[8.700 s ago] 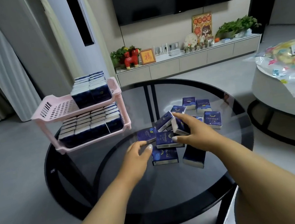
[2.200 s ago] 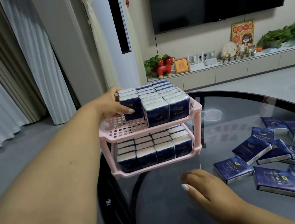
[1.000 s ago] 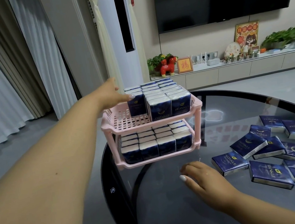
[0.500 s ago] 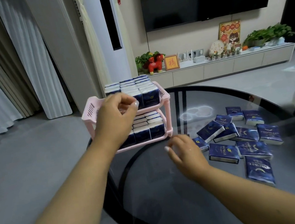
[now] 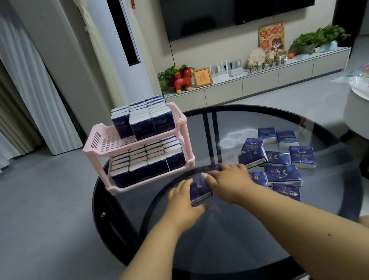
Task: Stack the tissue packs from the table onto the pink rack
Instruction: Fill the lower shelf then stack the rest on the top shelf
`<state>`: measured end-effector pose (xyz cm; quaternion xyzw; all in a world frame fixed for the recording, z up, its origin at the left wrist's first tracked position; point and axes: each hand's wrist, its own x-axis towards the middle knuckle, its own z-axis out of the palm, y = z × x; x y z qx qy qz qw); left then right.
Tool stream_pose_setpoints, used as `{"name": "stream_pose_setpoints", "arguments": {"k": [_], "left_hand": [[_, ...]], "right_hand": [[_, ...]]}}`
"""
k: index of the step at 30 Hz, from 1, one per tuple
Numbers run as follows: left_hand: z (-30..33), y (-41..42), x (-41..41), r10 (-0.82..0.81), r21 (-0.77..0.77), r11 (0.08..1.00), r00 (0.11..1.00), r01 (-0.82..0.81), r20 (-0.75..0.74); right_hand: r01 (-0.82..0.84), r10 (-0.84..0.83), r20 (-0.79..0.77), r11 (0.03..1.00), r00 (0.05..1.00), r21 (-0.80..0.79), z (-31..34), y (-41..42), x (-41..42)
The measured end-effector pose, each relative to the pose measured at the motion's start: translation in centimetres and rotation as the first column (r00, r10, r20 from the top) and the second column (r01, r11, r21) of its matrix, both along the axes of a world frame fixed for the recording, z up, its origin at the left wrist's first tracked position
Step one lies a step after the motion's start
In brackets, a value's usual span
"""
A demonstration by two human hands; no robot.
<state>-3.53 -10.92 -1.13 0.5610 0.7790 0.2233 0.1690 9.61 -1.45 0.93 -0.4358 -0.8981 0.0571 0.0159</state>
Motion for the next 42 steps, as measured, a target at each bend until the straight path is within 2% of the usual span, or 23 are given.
{"name": "stream_pose_setpoints", "arguments": {"k": [3,5,8,10,12,14,17,19,21,23,25,27,31,37,42], "left_hand": [[-0.4,-1.1,-0.7,0.049,-0.020,0.999,0.997,-0.050,-0.054],[-0.4,-2.4,-1.1,0.068,-0.008,0.998,0.994,-0.069,-0.080],[-0.5,-4.8,-1.6,0.106,0.060,0.993,0.994,-0.106,0.001],[-0.8,-6.4,-1.4,0.161,0.163,0.970,0.979,-0.180,0.122],[-1.4,-7.6,-1.0,0.202,0.274,0.921,0.942,-0.276,0.269],[-1.7,-8.4,-0.4,0.218,0.346,0.872,0.908,-0.347,0.359],[-1.4,-9.3,0.6,0.224,0.357,0.842,0.864,-0.405,0.452],[-1.4,-9.6,0.7,0.233,0.354,0.832,0.848,-0.427,0.476],[-1.3,-9.6,0.7,0.225,0.361,0.821,0.831,-0.443,0.508],[-1.2,-9.4,0.7,0.205,0.359,0.824,0.820,-0.439,0.534],[-1.0,-8.9,0.9,0.169,0.348,0.843,0.817,-0.409,0.552],[-1.2,-8.4,1.1,0.137,0.336,0.870,0.832,-0.361,0.538],[-1.8,-7.8,1.1,0.098,0.316,0.910,0.881,-0.267,0.463],[-0.9,-8.0,1.7,0.033,0.294,0.927,0.832,-0.232,0.554],[-1.0,-7.7,1.2,0.118,0.246,0.947,0.934,-0.208,0.337]], "right_hand": [[-0.076,0.075,-0.066,0.997,0.995,-0.020,-0.4,-2.1,-0.1],[-0.077,0.072,-0.206,0.997,0.976,-0.012,-1.0,-3.3,0.1],[-0.037,-0.040,-0.513,0.990,0.858,-0.139,-1.7,-4.4,0.8],[-0.083,-0.093,-0.594,0.961,0.799,-0.262,-2.1,-4.8,1.3],[-0.136,-0.102,-0.605,0.932,0.790,-0.335,-2.4,-5.1,1.6],[-0.154,-0.067,-0.578,0.933,0.813,-0.324,-2.6,-5.1,1.4],[-0.112,-0.001,-0.488,0.973,0.873,-0.201,-3.2,-5.3,1.0],[-0.109,0.039,-0.482,0.987,0.875,-0.119,-3.7,-5.5,0.9],[-0.099,0.001,-0.578,0.985,0.816,-0.138,-3.9,-5.7,1.1],[-0.093,-0.078,-0.704,0.975,0.706,-0.202,-3.8,-5.9,1.5],[-0.099,-0.091,-0.790,0.977,0.606,-0.189,-3.7,-6.0,1.8],[-0.120,-0.040,-0.822,0.984,0.568,-0.131,-3.6,-6.4,1.7],[-0.175,0.017,-0.820,0.979,0.572,-0.101,-3.6,-6.8,1.7],[-0.171,0.000,-0.809,0.977,0.588,-0.124,-3.6,-6.5,1.5],[-0.177,0.040,-0.776,0.980,0.629,-0.093,-3.7,-6.1,1.5]]}}
